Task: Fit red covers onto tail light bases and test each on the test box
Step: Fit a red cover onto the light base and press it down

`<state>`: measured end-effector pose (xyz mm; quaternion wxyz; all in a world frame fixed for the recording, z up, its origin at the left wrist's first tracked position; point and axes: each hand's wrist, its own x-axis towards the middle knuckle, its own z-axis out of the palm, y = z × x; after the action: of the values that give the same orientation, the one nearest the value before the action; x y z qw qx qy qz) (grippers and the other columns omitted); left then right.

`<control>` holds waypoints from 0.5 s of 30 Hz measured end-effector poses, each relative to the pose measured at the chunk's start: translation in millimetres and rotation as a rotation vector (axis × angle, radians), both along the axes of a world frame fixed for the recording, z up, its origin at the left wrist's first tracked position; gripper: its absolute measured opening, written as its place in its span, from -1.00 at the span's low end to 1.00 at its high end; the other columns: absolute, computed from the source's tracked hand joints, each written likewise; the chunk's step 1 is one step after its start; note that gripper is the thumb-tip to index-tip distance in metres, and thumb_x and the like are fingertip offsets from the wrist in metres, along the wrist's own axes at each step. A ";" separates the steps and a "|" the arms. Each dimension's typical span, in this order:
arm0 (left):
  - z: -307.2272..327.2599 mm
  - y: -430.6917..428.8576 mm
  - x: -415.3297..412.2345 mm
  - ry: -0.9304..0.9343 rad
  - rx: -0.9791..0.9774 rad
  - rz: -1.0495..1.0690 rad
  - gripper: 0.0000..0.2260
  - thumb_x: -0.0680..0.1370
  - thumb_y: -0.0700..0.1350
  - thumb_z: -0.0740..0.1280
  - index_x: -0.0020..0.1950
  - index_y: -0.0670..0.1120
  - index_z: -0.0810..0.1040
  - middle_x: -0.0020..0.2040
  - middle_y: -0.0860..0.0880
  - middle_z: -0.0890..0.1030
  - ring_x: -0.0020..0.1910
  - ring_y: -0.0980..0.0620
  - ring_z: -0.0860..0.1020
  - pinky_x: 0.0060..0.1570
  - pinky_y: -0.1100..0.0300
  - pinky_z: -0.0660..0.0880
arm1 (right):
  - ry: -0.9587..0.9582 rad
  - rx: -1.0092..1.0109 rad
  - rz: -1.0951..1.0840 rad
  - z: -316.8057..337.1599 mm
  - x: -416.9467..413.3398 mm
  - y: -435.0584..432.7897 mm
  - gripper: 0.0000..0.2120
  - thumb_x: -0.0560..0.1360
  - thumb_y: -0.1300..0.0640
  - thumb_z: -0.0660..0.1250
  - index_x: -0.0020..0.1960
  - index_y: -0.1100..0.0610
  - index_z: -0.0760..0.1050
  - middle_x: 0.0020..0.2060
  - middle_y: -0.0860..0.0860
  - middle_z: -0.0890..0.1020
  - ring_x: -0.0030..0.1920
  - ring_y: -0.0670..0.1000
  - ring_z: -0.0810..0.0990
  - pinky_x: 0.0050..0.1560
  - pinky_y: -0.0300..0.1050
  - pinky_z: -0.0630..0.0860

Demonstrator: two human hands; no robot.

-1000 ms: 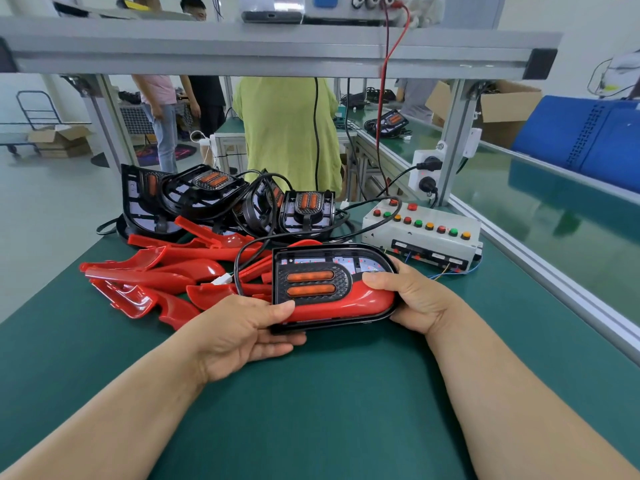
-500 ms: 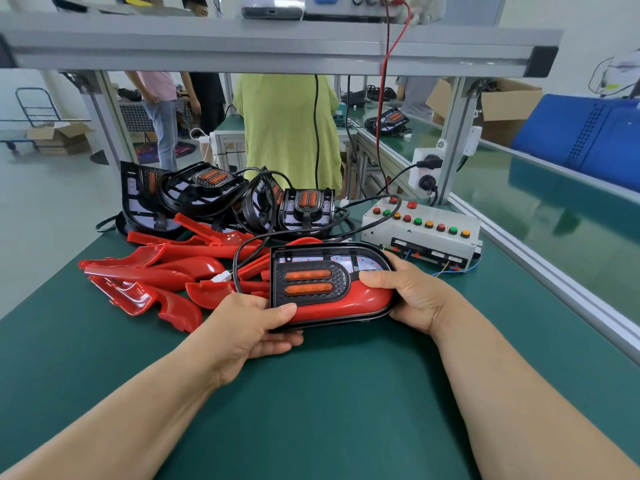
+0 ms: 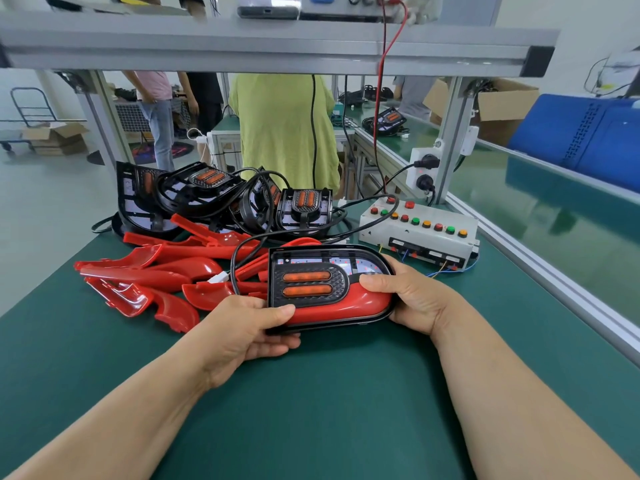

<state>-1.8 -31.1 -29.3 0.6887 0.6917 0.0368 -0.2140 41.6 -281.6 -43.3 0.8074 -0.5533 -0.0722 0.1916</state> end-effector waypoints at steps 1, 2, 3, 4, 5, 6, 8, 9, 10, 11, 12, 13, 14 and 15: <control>0.2 0.4 -0.1 0.000 0.002 -0.007 -0.79 0.55 -0.14 0.40 0.09 -0.25 0.63 -0.06 -0.20 0.72 -0.15 -0.08 0.72 -0.29 0.23 0.62 | -0.002 0.007 0.003 0.5 -0.5 0.0 -0.26 0.10 0.22 0.67 0.26 0.15 0.56 0.16 0.20 0.65 0.05 0.16 0.68 0.08 0.04 0.64; 0.6 0.9 -0.2 -0.001 0.005 -0.013 -0.78 0.54 -0.13 0.41 0.09 -0.26 0.63 -0.06 -0.21 0.72 -0.15 -0.08 0.71 -0.28 0.23 0.62 | -0.007 0.007 0.006 0.7 -0.8 -0.6 -0.41 0.17 0.24 0.62 0.20 0.12 0.62 0.14 0.18 0.66 0.04 0.14 0.68 0.05 0.02 0.65; 0.9 1.8 0.1 -0.002 0.010 -0.021 -0.77 0.54 -0.12 0.41 0.09 -0.26 0.63 -0.06 -0.23 0.72 -0.16 -0.08 0.71 -0.28 0.22 0.62 | -0.006 0.003 -0.001 1.7 -1.8 -0.7 -0.56 0.28 0.26 0.54 0.15 0.09 0.65 0.12 0.16 0.68 0.03 0.12 0.69 0.01 0.00 0.65; 1.5 2.8 0.2 -0.004 0.016 -0.033 -0.75 0.53 -0.10 0.42 0.08 -0.26 0.64 -0.07 -0.24 0.71 -0.17 -0.08 0.70 -0.28 0.22 0.62 | 0.006 0.006 -0.016 1.3 -1.9 -1.8 -0.65 0.36 0.24 0.48 0.14 0.09 0.66 0.12 0.16 0.68 0.02 0.11 0.70 -0.01 -0.02 0.65; 2.1 3.7 0.1 -0.008 0.025 -0.049 -0.74 0.52 -0.08 0.43 0.08 -0.25 0.64 -0.07 -0.25 0.71 -0.18 -0.08 0.70 -0.28 0.22 0.62 | 0.029 0.011 -0.036 1.2 -1.9 -3.2 -0.69 0.42 0.19 0.46 0.16 0.10 0.65 0.13 0.17 0.68 0.03 0.11 0.70 -0.01 -0.01 0.65; 2.7 4.2 -0.2 -0.012 0.036 -0.067 -0.73 0.50 -0.06 0.44 0.06 -0.24 0.65 -0.07 -0.25 0.71 -0.20 -0.07 0.69 -0.29 0.22 0.61 | 0.051 0.017 -0.054 0.2 -1.2 -4.9 -0.71 0.45 0.11 0.45 0.16 0.12 0.65 0.13 0.17 0.68 0.04 0.11 0.70 -0.01 -0.01 0.65; 3.0 4.6 -1.1 -0.027 0.064 -0.096 -0.72 0.45 -0.01 0.46 0.02 -0.20 0.66 -0.09 -0.24 0.71 -0.23 -0.06 0.68 -0.32 0.23 0.59 | 0.081 0.001 -0.083 0.9 -1.0 -6.7 -0.72 0.45 -0.03 0.40 0.06 0.10 0.71 0.07 0.16 0.70 0.02 0.10 0.71 -0.05 0.00 0.65; 2.5 4.7 -1.3 -0.037 0.079 -0.106 -0.73 0.45 -0.01 0.47 0.01 -0.19 0.66 -0.09 -0.24 0.71 -0.25 -0.05 0.68 -0.32 0.24 0.59 | 0.092 -0.021 -0.096 1.4 -0.7 -7.4 -0.72 0.44 -0.06 0.39 0.01 0.08 0.73 0.04 0.15 0.71 0.00 0.10 0.72 -0.08 -0.01 0.65; 2.1 5.2 -1.4 -0.047 0.092 -0.115 -0.74 0.46 -0.01 0.47 0.01 -0.18 0.67 -0.10 -0.23 0.71 -0.25 -0.05 0.67 -0.32 0.24 0.58 | 0.097 -0.044 -0.105 1.4 0.4 -7.5 -0.72 0.44 -0.08 0.38 -0.01 0.07 0.73 0.02 0.15 0.72 -0.02 0.11 0.72 -0.10 0.00 0.65; 1.8 6.0 -1.3 -0.057 0.104 -0.125 -0.74 0.47 -0.01 0.47 0.02 -0.17 0.67 -0.10 -0.22 0.72 -0.26 -0.04 0.67 -0.32 0.24 0.58 | 0.100 -0.062 -0.111 1.4 0.9 -7.3 -0.71 0.44 -0.08 0.37 -0.02 0.07 0.73 0.03 0.16 0.71 -0.03 0.11 0.72 -0.10 0.01 0.65; 1.9 6.8 -1.2 -0.065 0.116 -0.137 -0.74 0.47 0.00 0.46 0.03 -0.16 0.68 -0.10 -0.22 0.72 -0.26 -0.04 0.67 -0.32 0.24 0.58 | 0.098 -0.073 -0.113 0.7 2.1 -7.2 -0.71 0.43 -0.08 0.37 0.00 0.07 0.73 0.04 0.17 0.71 -0.04 0.13 0.72 -0.09 0.03 0.66; 2.2 7.8 -0.8 -0.073 0.131 -0.150 -0.73 0.46 0.01 0.47 0.04 -0.15 0.68 -0.09 -0.21 0.72 -0.26 -0.03 0.66 -0.32 0.25 0.58 | 0.090 -0.086 -0.111 0.6 2.8 -7.0 -0.70 0.43 -0.07 0.37 0.01 0.07 0.72 0.06 0.18 0.70 -0.04 0.13 0.72 -0.06 0.05 0.66; 3.0 9.0 -0.6 -0.080 0.147 -0.161 -0.69 0.44 0.03 0.48 0.05 -0.15 0.68 -0.10 -0.21 0.72 -0.26 -0.03 0.67 -0.32 0.25 0.57 | 0.074 -0.100 -0.105 0.3 3.3 -6.8 -0.71 0.43 -0.06 0.37 0.03 0.07 0.72 0.07 0.19 0.69 -0.03 0.14 0.71 -0.02 0.06 0.66; 4.0 10.3 -0.2 -0.088 0.168 -0.171 -0.63 0.39 0.07 0.50 0.05 -0.16 0.67 -0.10 -0.21 0.72 -0.26 -0.03 0.67 -0.32 0.25 0.56 | 0.062 -0.114 -0.096 0.6 3.4 -5.8 -0.71 0.44 -0.05 0.36 0.04 0.06 0.71 0.08 0.19 0.69 -0.04 0.14 0.71 0.00 0.07 0.66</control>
<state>-1.9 -20.8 -25.3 0.6085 0.7563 -0.0350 -0.2376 45.0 -287.5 -42.6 0.7848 -0.5950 -0.0096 0.1733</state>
